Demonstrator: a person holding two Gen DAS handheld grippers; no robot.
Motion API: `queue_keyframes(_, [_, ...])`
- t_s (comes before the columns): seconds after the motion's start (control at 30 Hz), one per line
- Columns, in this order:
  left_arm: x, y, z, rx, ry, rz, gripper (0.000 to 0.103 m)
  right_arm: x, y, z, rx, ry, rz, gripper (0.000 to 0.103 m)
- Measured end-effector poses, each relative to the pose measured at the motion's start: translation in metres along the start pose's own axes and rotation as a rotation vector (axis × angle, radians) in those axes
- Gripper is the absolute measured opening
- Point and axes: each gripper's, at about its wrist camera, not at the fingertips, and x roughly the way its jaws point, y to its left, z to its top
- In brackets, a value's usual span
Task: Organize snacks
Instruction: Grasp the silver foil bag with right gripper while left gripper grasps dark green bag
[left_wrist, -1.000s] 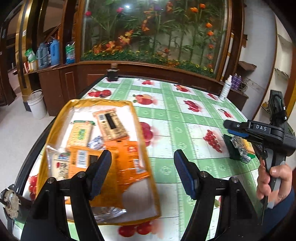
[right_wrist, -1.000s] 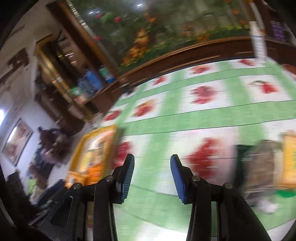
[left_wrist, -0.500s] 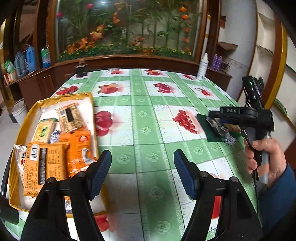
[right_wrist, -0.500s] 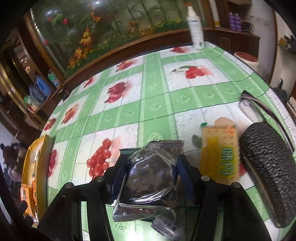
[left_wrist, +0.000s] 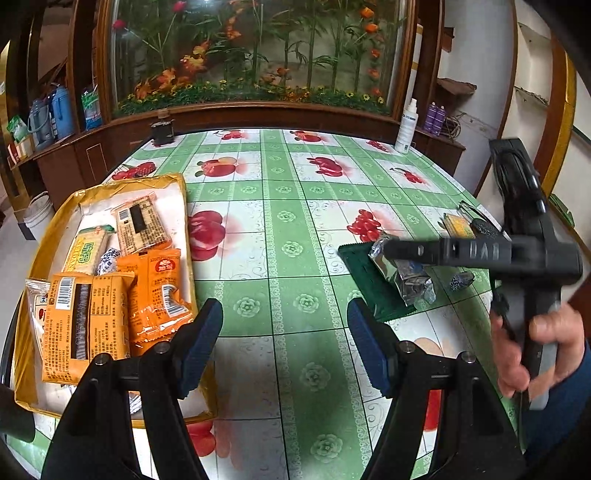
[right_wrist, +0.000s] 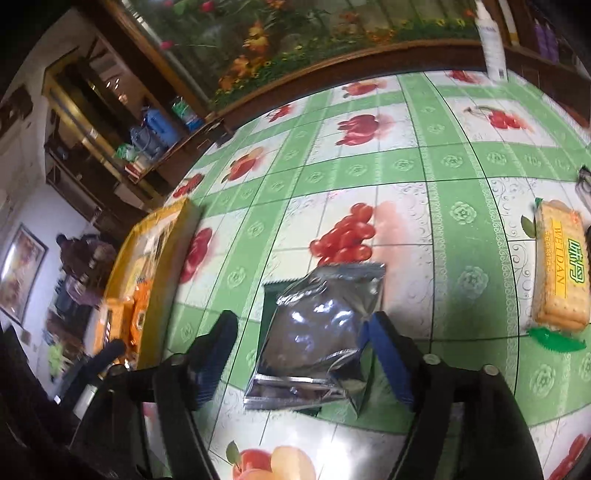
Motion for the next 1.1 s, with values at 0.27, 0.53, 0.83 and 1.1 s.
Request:
queue_keyframes(0.27, [0.001,0.005,0.0,-0.022,0.009,-0.011,0.069,0.015,0.015,-0.012,-0.1,0.045,-0.14,0.078])
queue_keyframes(0.53, [0.013,-0.008,0.008,-0.05,0.087,-0.082,0.069,-0.004,-0.005,-0.006,-0.014,-0.013,-0.069,0.06])
queue_keyframes(0.83, [0.065,-0.041,0.029,-0.142,0.257,-0.161,0.069,-0.042,-0.041,0.005,0.113,-0.15,-0.072,0.06])
queue_keyframes(1.1, [0.101,-0.08,0.025,-0.045,0.297,-0.028,0.069,-0.057,-0.042,0.007,0.117,-0.198,-0.056,0.06])
